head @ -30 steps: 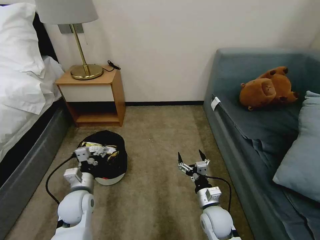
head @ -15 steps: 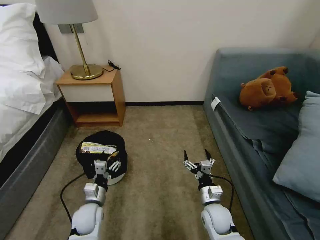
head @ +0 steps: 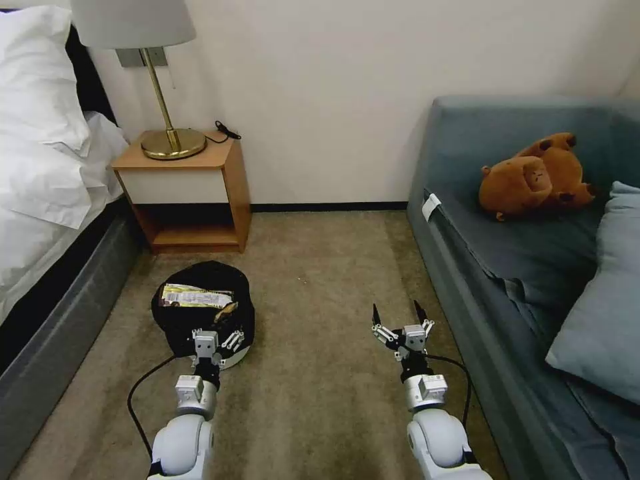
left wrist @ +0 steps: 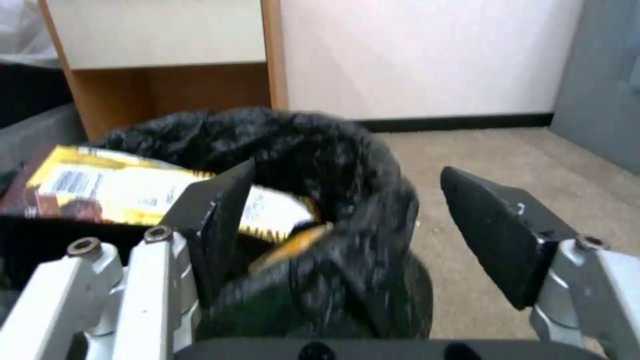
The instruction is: Pick up the trash bin, then pick up the garbage on the floor and place it into the trash bin.
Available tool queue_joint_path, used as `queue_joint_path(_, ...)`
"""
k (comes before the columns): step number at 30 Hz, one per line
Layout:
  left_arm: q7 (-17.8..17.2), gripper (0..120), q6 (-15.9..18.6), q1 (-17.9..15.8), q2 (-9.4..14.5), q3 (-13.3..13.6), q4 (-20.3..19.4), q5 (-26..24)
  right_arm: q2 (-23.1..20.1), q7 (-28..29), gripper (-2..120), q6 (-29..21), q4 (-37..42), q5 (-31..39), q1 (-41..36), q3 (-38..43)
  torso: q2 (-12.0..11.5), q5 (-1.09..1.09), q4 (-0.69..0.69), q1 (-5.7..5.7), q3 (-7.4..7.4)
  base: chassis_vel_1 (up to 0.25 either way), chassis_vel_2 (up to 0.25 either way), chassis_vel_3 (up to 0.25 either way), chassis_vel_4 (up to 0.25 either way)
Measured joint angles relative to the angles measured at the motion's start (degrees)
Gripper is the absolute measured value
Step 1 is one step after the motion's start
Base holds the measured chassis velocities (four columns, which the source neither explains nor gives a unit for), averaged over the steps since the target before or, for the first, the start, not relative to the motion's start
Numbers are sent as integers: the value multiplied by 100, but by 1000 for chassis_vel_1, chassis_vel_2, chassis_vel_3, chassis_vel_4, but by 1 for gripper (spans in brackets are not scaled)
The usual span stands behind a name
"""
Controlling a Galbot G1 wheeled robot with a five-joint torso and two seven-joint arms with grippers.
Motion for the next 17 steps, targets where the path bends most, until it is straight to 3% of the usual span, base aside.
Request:
queue_joint_path(5,141,78,29,1,83,44,-366,-194,19,-37,100,113,186,-79,11,117,0,0,0,0,0,0,0,0,0)
queue_joint_path(17,288,77,-57,-10,89,-12,-376,-202,57,-237,100,146,309,-138,-108,235,0,0,0,0,0,0,0,0,0)
